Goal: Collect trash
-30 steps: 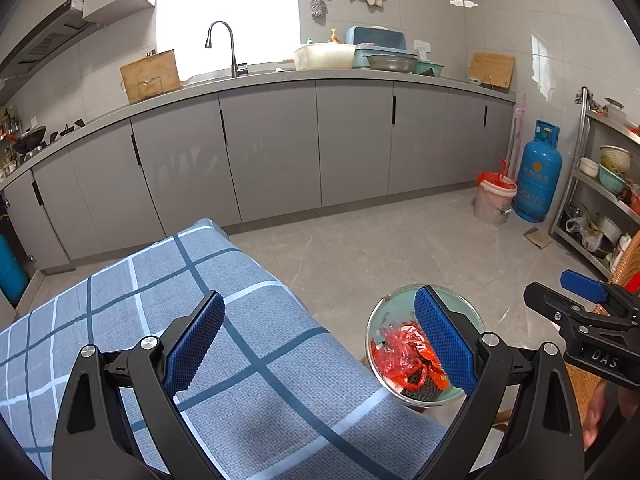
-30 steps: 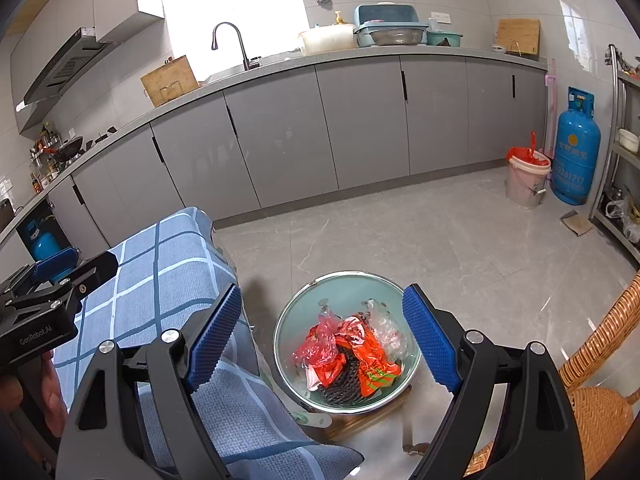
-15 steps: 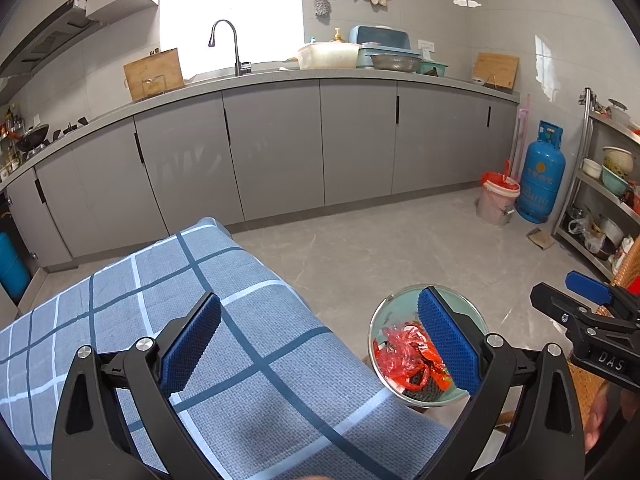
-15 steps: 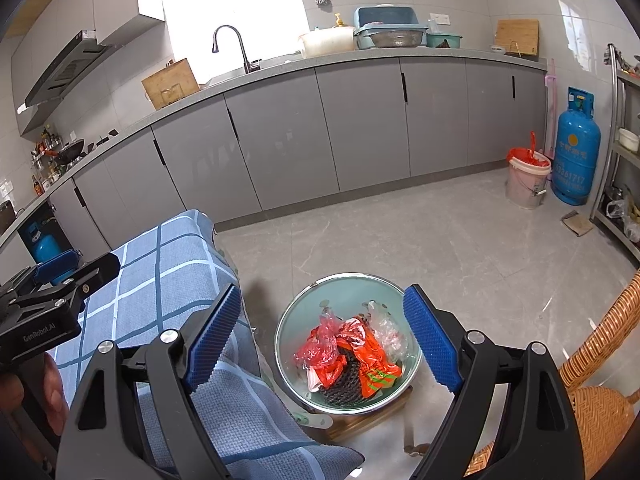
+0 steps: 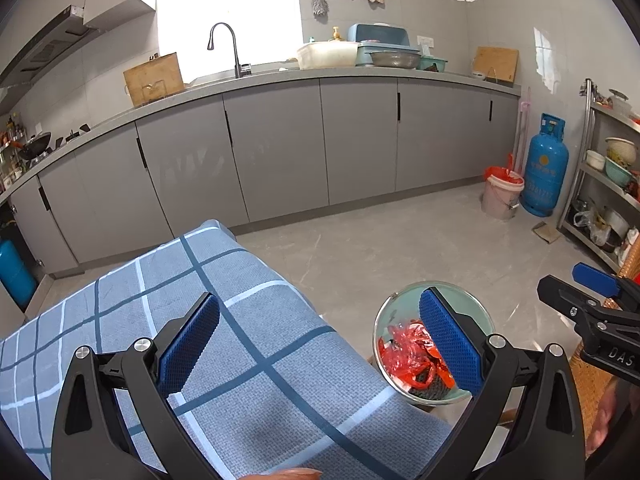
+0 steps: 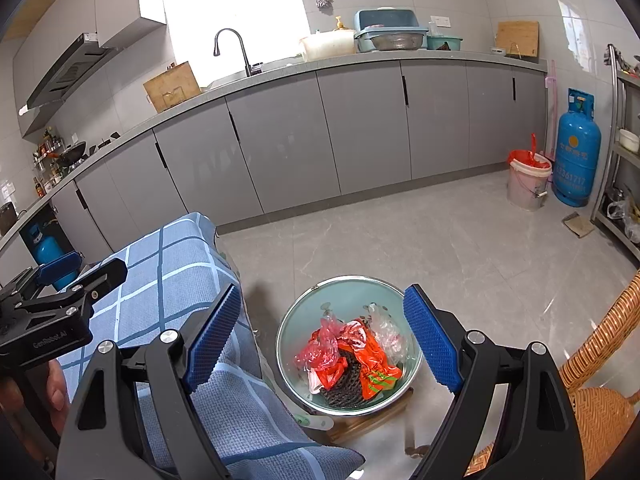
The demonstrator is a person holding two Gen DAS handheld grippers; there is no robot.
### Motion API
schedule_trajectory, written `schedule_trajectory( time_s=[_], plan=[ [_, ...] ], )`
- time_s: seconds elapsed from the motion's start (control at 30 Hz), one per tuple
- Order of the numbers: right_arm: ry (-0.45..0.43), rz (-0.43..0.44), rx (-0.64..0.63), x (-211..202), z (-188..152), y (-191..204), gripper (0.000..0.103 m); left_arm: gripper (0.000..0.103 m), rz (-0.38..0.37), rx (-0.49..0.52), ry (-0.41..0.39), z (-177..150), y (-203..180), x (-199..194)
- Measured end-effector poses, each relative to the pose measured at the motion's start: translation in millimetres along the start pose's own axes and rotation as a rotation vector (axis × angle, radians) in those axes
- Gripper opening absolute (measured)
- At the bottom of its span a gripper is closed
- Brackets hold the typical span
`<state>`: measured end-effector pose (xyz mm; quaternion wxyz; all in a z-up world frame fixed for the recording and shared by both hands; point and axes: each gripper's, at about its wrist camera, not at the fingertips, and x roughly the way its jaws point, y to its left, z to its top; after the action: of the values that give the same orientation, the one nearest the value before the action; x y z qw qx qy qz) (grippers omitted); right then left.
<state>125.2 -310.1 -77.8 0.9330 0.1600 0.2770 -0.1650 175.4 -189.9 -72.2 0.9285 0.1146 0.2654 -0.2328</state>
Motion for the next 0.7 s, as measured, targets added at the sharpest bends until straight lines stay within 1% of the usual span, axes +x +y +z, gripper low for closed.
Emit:
schedule_trajectory(
  time_s=[0.23, 0.43, 0.53, 0.7],
  plan=[
    [0.000, 0.003, 0.000, -1.0, 2.1, 0.6, 0.083, 0.098, 0.007, 0.002, 0.008, -0.4, -1.0, 1.4],
    [-0.004, 0.004, -0.002, -0.6, 2.3, 1.6, 0.084, 0.098, 0.039, 0.018, -0.002, -2.0, -2.3, -1.1],
    [-0.010, 0.002, -0.003, -1.4, 2.6, 1.9, 0.087, 0.098, 0.029, 0.019, -0.002, 0.4, -2.1, -2.4],
    [-0.014, 0.004, -0.007, -2.7, 3.0, 3.2, 0.087, 0.098, 0.022, 0.016, -0.007, 2.0, -2.3, -4.7]
  ],
)
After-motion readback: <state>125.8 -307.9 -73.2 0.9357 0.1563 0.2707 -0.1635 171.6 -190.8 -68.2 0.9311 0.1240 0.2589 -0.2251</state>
